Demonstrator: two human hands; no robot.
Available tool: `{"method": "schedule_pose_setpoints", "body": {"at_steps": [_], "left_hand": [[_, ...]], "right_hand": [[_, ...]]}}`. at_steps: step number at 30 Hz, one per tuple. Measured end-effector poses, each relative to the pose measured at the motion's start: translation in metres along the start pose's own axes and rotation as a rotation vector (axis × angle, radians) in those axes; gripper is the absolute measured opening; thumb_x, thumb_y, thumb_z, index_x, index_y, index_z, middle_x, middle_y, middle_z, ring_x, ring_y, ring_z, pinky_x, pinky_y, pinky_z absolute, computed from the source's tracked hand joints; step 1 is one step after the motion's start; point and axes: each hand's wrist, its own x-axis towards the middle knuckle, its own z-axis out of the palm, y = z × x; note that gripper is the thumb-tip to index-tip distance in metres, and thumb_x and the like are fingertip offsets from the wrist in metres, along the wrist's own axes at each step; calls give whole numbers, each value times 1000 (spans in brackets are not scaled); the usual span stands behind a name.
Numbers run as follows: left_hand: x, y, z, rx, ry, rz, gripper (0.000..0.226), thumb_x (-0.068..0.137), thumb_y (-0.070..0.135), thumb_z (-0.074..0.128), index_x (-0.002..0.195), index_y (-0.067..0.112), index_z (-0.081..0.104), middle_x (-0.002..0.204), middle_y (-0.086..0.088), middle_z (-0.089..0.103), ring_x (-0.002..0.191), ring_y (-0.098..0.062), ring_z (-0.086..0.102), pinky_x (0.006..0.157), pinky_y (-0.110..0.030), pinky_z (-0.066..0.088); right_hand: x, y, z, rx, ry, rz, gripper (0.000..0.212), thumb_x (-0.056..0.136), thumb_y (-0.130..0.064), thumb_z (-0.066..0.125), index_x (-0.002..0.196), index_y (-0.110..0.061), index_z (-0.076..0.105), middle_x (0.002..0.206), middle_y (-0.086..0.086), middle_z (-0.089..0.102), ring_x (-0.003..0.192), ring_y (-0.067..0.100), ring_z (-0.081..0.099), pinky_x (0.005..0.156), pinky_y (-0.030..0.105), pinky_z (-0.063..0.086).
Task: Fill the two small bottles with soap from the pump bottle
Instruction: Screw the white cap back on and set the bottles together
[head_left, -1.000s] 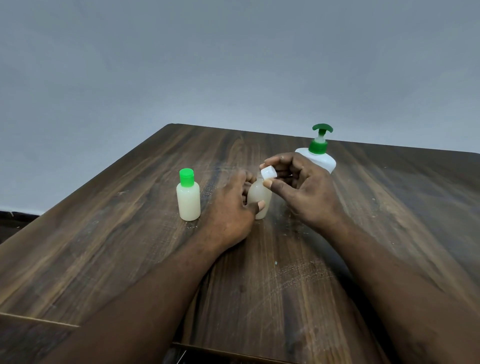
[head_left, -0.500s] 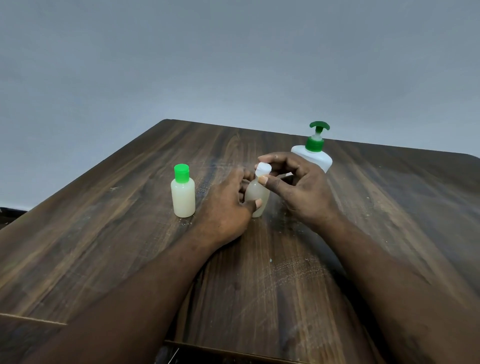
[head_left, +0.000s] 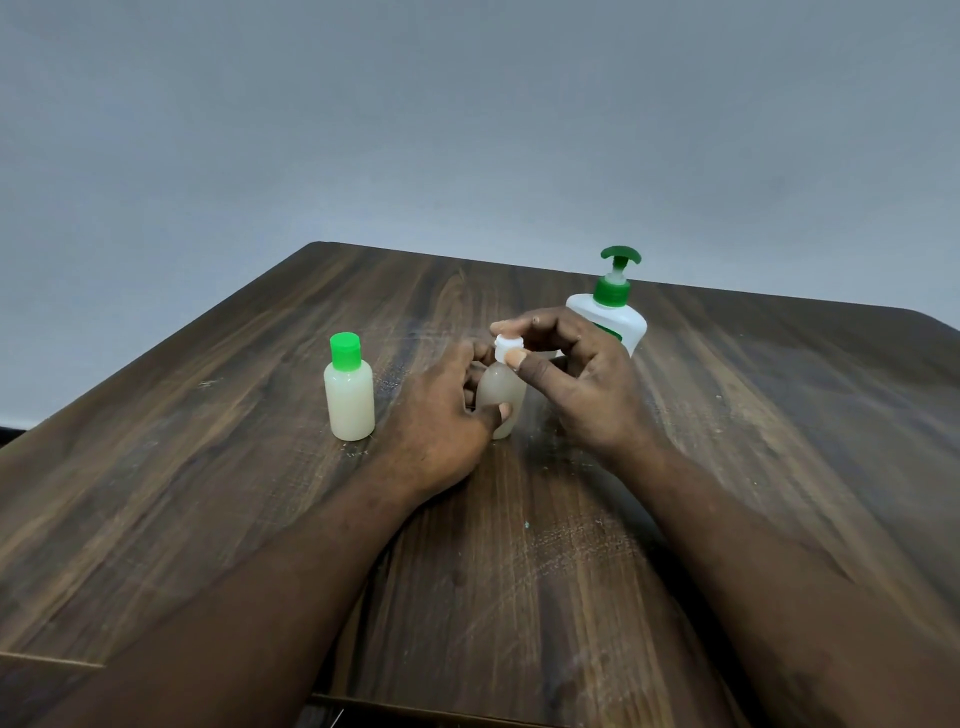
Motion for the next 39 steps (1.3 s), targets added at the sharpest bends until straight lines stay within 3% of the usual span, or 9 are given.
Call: {"method": "schedule_pose_setpoints", "body": {"at_steps": [3, 9, 12, 18, 25, 31, 36, 39], "left_hand": [[2, -1, 1, 1, 8, 4, 46, 91, 21, 79, 125, 38, 53, 101, 20, 68, 94, -1, 67, 89, -42, 59], [4, -4, 4, 54, 53, 79, 42, 90, 32, 78, 129, 36, 62, 92, 23, 64, 85, 3, 61, 74, -27, 46], [5, -5, 5, 69, 48, 87, 43, 91, 33, 77, 131, 36, 62, 95, 21, 66, 85, 3, 61, 74, -27, 47], [5, -5, 5, 51, 47, 94, 40, 90, 30, 78, 128, 36, 64, 98, 20, 68, 87, 4, 61, 76, -26, 50], [7, -7, 5, 79, 44, 100, 40, 90, 34, 78, 128, 37, 64, 93, 19, 66, 85, 1, 60, 74, -30, 49], [8, -10, 7, 82, 51, 91, 39, 89, 35, 78, 126, 38, 64, 93, 20, 67, 85, 1, 62, 77, -33, 53], [9, -10, 7, 86, 47, 96, 42, 90, 35, 78, 130, 38, 64, 99, 20, 69, 88, 2, 62, 79, -32, 53], [9, -10, 7, 85, 40, 95, 42, 90, 36, 77, 129, 39, 63, 99, 19, 69, 88, 1, 63, 78, -32, 53]], "right_hand": [[0, -1, 0, 11, 7, 15, 17, 94, -7, 76, 109, -16, 76, 110, -1, 79, 103, 20, 74, 91, 50, 62], [1, 0, 1, -27, 21, 28, 18, 89, -12, 85, 105, -18, 77, 101, -9, 76, 93, 11, 71, 79, 28, 58], [0, 0, 0, -26, 16, 25, 18, 90, -11, 83, 106, -17, 76, 104, -9, 77, 97, 12, 71, 80, 29, 57], [0, -2, -1, -1, 8, 25, 20, 91, -2, 75, 108, -14, 77, 111, -2, 79, 104, 19, 73, 91, 45, 62], [0, 0, -3, -61, 46, 21, 18, 88, -12, 86, 103, -18, 77, 101, -8, 75, 92, 15, 71, 75, 32, 59], [0, -2, -1, -6, 21, 14, 18, 90, -4, 80, 106, -12, 76, 107, -4, 77, 95, 13, 70, 76, 27, 56], [0, -2, -2, -7, 22, 13, 22, 90, 3, 71, 107, -11, 75, 114, -2, 79, 107, 19, 73, 86, 37, 62], [0, -1, -2, -65, 37, 12, 17, 91, -4, 77, 105, -14, 77, 106, -4, 78, 100, 14, 73, 79, 30, 58]]}}
